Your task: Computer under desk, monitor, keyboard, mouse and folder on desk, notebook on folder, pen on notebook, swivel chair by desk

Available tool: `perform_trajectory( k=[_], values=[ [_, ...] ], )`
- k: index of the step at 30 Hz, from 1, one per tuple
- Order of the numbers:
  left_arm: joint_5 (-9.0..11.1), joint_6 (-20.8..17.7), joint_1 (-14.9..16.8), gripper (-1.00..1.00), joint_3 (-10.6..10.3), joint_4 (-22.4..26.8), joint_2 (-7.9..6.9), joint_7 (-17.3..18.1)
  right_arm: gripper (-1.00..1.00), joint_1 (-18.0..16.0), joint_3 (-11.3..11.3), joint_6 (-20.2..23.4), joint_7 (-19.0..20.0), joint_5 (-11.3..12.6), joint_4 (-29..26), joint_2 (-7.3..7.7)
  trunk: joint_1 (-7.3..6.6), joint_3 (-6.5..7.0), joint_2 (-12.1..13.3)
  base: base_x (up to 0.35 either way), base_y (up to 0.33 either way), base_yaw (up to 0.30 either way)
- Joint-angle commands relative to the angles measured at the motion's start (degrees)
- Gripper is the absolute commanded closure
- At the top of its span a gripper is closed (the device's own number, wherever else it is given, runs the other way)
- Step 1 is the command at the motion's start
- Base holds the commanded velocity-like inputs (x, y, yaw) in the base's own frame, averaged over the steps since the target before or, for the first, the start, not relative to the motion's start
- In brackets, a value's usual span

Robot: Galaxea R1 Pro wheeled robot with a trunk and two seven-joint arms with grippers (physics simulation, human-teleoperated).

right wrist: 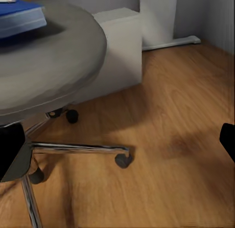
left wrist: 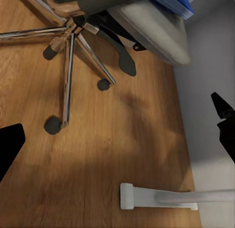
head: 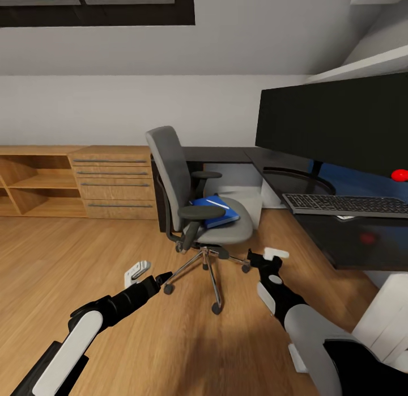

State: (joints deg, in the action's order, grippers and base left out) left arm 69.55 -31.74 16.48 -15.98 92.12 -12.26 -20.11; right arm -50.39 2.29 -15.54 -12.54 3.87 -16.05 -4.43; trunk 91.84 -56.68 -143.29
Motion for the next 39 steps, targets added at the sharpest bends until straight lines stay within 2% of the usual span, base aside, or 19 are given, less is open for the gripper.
perform_trajectory(
  k=[1,3,5,8,10,12,15,20,34,37,39],
  values=[
    [0.6,0.0,0.0,-1.0,-0.1,0.1,-0.04,-0.6,-1.0,-0.1,0.7,-0.3,0.2,0.8,0.0,0.1,-0.01,-0.06,0.0,0.0,0.0,0.0],
    [0.6,0.0,0.0,-1.0,-0.1,0.0,-0.04,-0.6,-1.0,-0.3,1.7,-0.3,0.2,1.9,-0.1,0.37,-0.01,-0.06,0.0,0.0,0.0,0.0],
    [0.6,0.1,0.0,-1.0,-0.1,0.0,-0.04,-0.6,-1.0,-0.9,2.8,-0.2,0.2,4.0,-0.2,0.83,-0.01,-0.06,0.0,0.0,0.0,0.0],
    [0.6,0.1,0.0,-1.0,-0.1,0.0,-0.04,-0.6,-1.0,-1.9,3.8,-0.2,0.4,11.4,-0.2,1.58,-0.01,-0.06,0.0,0.0,0.0,0.0],
    [0.6,0.1,0.0,-1.0,-0.1,0.0,-0.04,-0.6,-1.0,-2.0,3.8,-0.3,0.4,14.2,-0.1,1.67,-0.01,-0.06,0.0,0.0,0.0,0.0],
    [0.6,0.2,0.0,-1.0,-0.1,-0.1,0.01,-0.7,-1.0,-2.2,3.9,-0.5,0.6,19.2,0.1,1.78,-0.01,-0.06,0.0,0.0,0.0,0.0],
    [0.7,0.2,0.0,-1.0,-0.1,-0.5,0.03,-0.7,-1.0,-2.2,3.9,-0.6,1.1,21.0,0.2,1.74,-0.01,-0.06,0.0,0.0,0.0,0.0],
    [0.7,0.3,0.0,-1.0,-0.1,-1.3,0.04,-0.7,-1.0,-2.2,3.9,-0.6,1.5,22.1,0.3,1.67,-0.01,-0.06,0.0,0.164,0.0,0.0],
    [0.7,0.3,0.0,-1.0,-0.1,-1.4,0.0,-0.7,-1.0,-2.2,3.9,-0.6,1.5,22.2,-0.1,1.87,-0.01,-0.06,0.0,0.313,0.009,0.0],
    [1.0,0.3,0.0,-1.0,0.9,-1.4,-0.06,-0.7,-1.0,-2.2,3.9,-0.6,1.5,22.2,0.0,1.82,-0.01,-0.06,0.0,0.166,0.035,0.0],
    [1.5,0.3,0.0,-1.0,2.4,-1.4,-0.1,-0.7,-1.0,-2.2,3.9,-0.6,1.5,22.2,0.1,1.81,-0.01,-0.06,0.0,0.076,0.016,0.0]
  ],
)
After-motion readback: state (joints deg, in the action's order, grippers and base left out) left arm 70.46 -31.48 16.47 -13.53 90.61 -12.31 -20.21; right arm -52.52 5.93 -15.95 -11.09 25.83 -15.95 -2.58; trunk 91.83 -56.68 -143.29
